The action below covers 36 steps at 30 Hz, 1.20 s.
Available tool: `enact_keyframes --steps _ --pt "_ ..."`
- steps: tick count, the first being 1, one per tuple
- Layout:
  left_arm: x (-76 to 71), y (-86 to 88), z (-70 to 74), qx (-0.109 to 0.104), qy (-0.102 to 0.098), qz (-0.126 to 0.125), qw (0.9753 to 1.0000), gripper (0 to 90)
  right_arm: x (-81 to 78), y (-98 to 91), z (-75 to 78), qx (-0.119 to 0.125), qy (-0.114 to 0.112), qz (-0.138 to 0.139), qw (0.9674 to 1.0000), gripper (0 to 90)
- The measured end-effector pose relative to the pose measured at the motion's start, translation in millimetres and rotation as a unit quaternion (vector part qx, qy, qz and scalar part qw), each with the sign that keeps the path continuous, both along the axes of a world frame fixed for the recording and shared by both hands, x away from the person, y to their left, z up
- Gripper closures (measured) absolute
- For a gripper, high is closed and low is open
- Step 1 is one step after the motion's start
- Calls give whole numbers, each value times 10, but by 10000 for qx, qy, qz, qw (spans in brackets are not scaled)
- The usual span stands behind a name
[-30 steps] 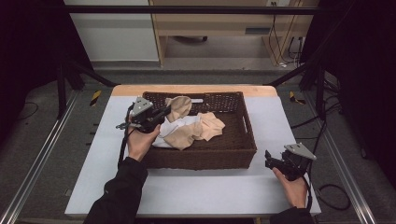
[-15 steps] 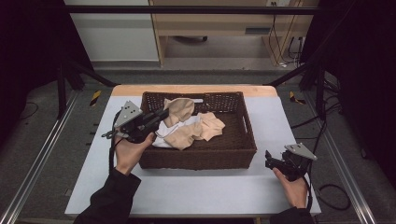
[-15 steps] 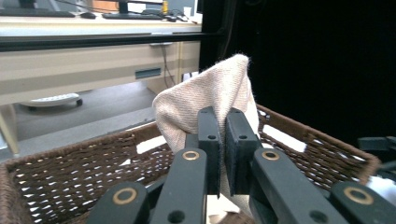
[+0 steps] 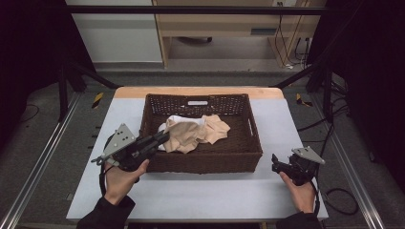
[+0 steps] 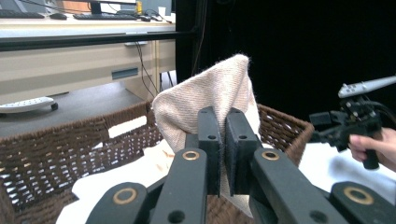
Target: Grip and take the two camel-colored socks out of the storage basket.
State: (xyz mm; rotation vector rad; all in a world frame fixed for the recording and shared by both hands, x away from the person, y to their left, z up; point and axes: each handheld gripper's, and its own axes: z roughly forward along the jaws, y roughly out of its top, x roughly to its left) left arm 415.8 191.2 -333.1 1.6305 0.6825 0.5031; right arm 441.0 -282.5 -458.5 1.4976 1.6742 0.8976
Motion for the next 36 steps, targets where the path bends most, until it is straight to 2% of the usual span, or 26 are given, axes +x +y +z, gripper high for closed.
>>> enact_keyframes --steps 8,13,20,23,27,36 --pt "-249 12 -182 148 48 -234 9996 857 -3 -4 0 16 11 -11 10000 44" --pt "-305 -23 -301 213 211 -341 9990 857 -6 -6 2 16 2 -7 10000 44" --pt "-409 -129 -544 516 510 -531 9960 857 -19 -2 11 38 -22 15 10000 44" --pt "-440 -214 -690 733 666 -645 9930 857 -20 -8 11 49 -19 7 10000 44" --pt "-435 -313 -905 1065 906 -756 9873 857 -24 -10 8 53 -15 8 10000 44" --pt "-325 -370 -1249 1424 1466 -774 9758 856 -18 -9 1 24 14 17 10000 44"
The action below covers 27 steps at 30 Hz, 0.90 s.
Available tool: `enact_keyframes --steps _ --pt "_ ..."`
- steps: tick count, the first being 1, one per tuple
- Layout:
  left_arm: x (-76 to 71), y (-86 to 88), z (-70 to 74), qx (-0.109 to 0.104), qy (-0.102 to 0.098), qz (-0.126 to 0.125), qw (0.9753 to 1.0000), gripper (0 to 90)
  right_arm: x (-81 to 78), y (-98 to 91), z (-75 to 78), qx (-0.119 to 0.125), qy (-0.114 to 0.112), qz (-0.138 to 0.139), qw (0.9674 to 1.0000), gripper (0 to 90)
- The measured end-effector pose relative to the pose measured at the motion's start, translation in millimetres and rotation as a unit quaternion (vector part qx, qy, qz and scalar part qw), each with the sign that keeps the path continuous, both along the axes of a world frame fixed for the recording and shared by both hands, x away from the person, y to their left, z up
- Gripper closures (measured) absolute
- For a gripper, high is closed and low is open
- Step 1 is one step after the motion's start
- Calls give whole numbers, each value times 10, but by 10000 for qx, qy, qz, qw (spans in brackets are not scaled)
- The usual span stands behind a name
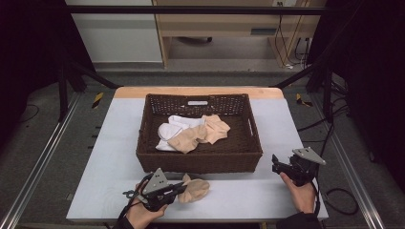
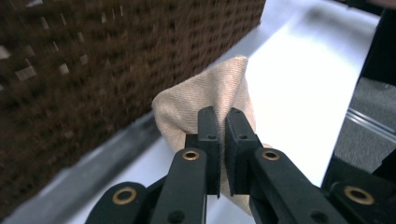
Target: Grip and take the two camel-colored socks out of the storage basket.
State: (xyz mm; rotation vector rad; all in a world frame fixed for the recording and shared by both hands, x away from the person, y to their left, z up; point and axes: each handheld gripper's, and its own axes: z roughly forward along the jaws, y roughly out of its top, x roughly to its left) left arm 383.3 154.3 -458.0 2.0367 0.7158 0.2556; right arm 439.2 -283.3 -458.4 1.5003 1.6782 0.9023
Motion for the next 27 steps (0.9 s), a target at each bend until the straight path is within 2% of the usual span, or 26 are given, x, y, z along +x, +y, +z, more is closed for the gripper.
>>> enact_keyframes --steps 4,6,9,12,15,21,27 --pt "19 -26 -77 160 63 44 9998 803 1 6 -2 -4 13 -2 10000 44" --pt "26 -31 -92 147 46 90 9998 732 2 8 -5 -14 21 10 10000 44" --pt "31 -15 -72 14 -126 234 9996 611 2 9 -6 -23 32 8 10000 44" --pt "28 6 -38 -61 -209 328 9992 559 3 8 -6 -29 30 7 10000 44" --pt "6 49 83 -204 -403 453 9980 550 2 8 -5 -25 25 5 10000 44" --pt "-14 139 314 -466 -661 596 9949 532 -5 -3 -9 -2 29 -27 10000 45" --pt "77 233 588 -761 -909 823 9895 509 -1 -4 -14 -5 45 -34 10000 45"
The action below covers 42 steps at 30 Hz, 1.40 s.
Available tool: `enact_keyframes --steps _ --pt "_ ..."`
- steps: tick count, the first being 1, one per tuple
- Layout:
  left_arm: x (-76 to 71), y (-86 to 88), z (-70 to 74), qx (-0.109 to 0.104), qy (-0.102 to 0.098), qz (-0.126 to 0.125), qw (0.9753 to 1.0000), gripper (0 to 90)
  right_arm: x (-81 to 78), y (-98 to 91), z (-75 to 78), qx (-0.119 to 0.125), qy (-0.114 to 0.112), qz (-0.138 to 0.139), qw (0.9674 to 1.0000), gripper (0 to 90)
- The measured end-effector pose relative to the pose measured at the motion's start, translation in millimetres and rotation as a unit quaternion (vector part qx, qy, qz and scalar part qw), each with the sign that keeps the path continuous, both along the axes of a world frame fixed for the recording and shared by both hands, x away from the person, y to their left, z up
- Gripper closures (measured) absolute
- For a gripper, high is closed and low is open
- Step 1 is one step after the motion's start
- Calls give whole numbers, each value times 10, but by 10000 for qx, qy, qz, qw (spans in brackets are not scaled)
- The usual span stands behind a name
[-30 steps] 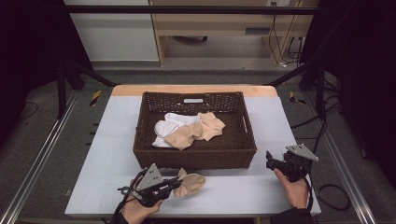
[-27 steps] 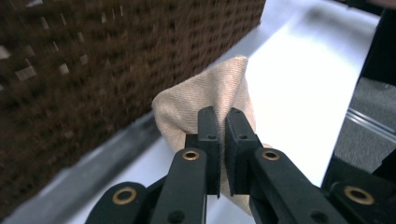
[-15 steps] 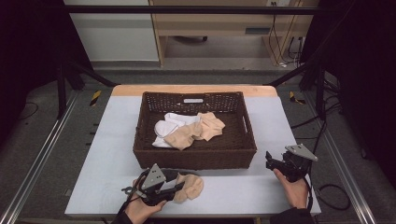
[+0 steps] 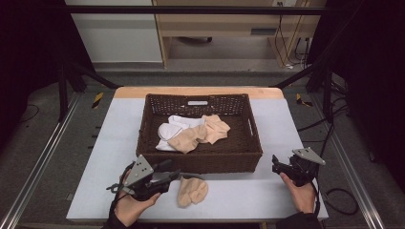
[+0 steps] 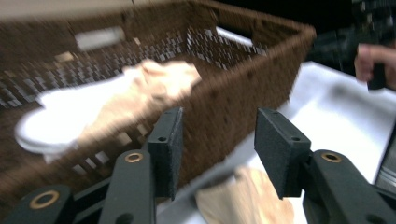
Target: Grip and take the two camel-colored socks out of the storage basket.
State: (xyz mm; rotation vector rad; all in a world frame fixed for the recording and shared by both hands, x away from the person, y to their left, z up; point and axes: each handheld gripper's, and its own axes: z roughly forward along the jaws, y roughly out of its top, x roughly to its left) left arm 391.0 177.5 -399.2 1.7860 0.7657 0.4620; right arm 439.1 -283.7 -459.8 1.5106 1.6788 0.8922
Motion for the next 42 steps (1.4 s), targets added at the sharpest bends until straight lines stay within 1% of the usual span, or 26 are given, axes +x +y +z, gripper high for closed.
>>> enact_keyframes --steps 5,9,11,13,14,15,17,20,23,28,30,34,38,40,41,42 --pt "162 20 234 -42 -128 163 9998 483 1 -7 4 36 -26 -10 10000 43" --pt "323 -8 403 -121 -152 236 9995 477 1 -10 6 51 -39 -28 10000 42" --pt "407 -27 469 -126 -203 280 9993 466 3 -10 5 44 -26 -36 10000 42" --pt "490 -41 520 -209 -274 295 9990 458 5 -8 4 49 -21 -33 10000 42" --pt "490 -41 520 -209 -274 295 9990 450 5 -8 4 49 -21 -33 10000 42" --pt "576 -50 563 -258 -305 355 9986 446 7 -9 4 57 -27 -26 10000 42" --pt "655 -71 599 -211 -351 440 9982 439 6 -14 6 54 -38 -26 10000 40" --pt "772 -120 649 -149 -364 536 9978 431 14 -23 8 86 -59 -52 9999 39" --pt "892 -182 711 -105 -423 589 9973 427 16 -22 6 84 -60 -51 9999 39" --pt "1128 -286 793 -34 -459 631 9969 418 17 -18 5 79 -53 -48 9999 40" --pt "1219 -322 797 -3 -462 658 9968 414 16 -19 6 79 -57 -43 9999 40" --pt "1386 -380 744 42 -372 762 9964 411 23 -25 4 82 -59 -50 9999 40" --pt "1554 -424 620 192 -295 818 9960 406 25 -22 3 73 -66 -49 9999 45" --pt "1625 -439 552 338 -223 844 9956 403 24 -21 6 72 -70 -47 9999 45" --pt "1677 -453 497 417 -143 844 9955 405 24 -22 7 75 -76 -45 9999 46" --pt "1713 -465 454 453 -87 845 9954 407 24 -23 7 81 -75 -48 9999 46"
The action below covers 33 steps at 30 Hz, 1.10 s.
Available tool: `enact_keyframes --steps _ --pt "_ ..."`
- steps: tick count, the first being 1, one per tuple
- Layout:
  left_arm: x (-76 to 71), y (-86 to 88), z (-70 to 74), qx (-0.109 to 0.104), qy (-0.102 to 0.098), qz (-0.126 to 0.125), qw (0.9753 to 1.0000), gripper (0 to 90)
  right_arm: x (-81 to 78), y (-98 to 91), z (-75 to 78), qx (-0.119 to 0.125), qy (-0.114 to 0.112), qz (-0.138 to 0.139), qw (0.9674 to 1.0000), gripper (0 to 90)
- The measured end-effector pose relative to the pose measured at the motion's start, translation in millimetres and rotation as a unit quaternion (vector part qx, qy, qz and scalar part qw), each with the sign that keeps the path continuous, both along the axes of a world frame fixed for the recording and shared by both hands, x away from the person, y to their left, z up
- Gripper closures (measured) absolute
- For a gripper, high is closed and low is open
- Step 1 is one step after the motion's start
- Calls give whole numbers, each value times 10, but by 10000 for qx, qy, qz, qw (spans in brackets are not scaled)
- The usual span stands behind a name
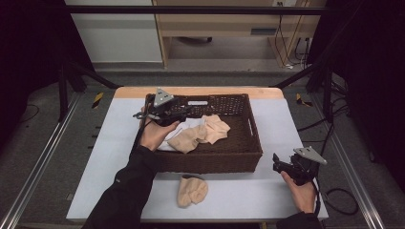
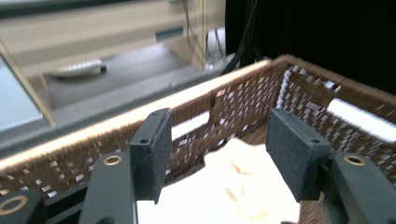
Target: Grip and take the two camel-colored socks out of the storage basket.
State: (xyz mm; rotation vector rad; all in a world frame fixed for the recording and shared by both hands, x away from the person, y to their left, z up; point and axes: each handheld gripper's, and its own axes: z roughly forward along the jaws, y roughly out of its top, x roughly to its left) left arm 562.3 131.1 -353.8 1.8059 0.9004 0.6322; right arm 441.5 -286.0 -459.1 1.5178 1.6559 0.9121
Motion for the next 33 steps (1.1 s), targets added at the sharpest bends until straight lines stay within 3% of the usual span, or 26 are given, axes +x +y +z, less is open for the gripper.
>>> enact_keyframes --steps 6,13,17,26,33 --pt "118 -62 -277 274 292 -15 9992 464 6 -3 -4 -4 4 -8 10000 47" --pt "176 -85 -535 595 738 -70 9955 526 12 3 -9 -4 28 -11 10000 49" --pt "169 -82 -578 699 866 -85 9938 543 21 5 -16 -34 47 -1 10000 50" --pt "167 -121 -699 1241 1141 -166 9856 536 21 20 -15 -45 57 10 10000 52" --pt "178 -141 -751 1351 1278 -219 9823 525 24 24 -19 -48 73 13 10000 53"
